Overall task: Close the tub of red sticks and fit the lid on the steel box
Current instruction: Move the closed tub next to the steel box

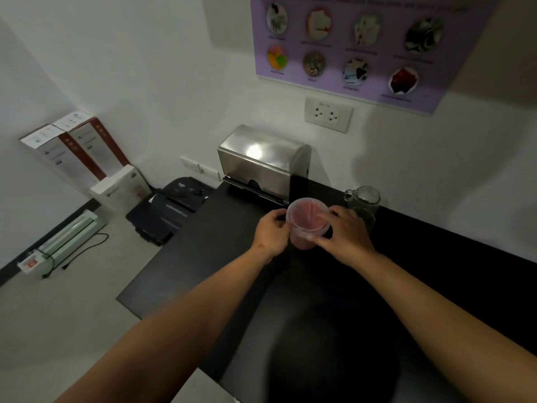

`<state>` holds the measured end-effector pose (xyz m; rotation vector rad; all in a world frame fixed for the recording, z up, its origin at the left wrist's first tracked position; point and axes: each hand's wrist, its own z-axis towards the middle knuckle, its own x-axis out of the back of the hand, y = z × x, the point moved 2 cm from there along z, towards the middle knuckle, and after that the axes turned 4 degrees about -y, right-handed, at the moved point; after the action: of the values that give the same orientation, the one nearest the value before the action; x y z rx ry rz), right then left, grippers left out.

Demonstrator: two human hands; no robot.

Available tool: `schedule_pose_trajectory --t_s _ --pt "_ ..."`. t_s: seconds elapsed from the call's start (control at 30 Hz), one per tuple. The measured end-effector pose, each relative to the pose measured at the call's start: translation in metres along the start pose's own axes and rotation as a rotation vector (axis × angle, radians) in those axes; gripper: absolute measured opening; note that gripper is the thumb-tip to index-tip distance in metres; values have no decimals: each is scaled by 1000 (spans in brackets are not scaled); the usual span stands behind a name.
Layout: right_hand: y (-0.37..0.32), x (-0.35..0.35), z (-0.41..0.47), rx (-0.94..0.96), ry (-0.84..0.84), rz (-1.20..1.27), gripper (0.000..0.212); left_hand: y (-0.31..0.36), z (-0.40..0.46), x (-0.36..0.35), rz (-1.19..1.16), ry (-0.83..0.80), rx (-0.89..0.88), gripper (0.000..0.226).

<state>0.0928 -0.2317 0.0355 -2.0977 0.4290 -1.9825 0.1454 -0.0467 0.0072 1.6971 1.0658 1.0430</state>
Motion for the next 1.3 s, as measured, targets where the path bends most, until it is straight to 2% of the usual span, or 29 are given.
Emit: schedule_pose_trajectory --t_s 0.2,0.33,0.4,0.63,1.3 --pt "21 18 41 67 46 -71 68 19 42 -21 -72 -19 -1 36" --pt "32 27 63 74 15 17 73 29 60 -34 -3 -32 -62 34" --pt "38 31 72 95 15 67 75 33 65 -39 -39 -41 -68 30" --pt "59 32 93 98 71 119 67 47 84 -49 -63 -46 -132 28" --pt "73 22 111 65 154 134 63 60 100 -53 -57 -67 -36 36"
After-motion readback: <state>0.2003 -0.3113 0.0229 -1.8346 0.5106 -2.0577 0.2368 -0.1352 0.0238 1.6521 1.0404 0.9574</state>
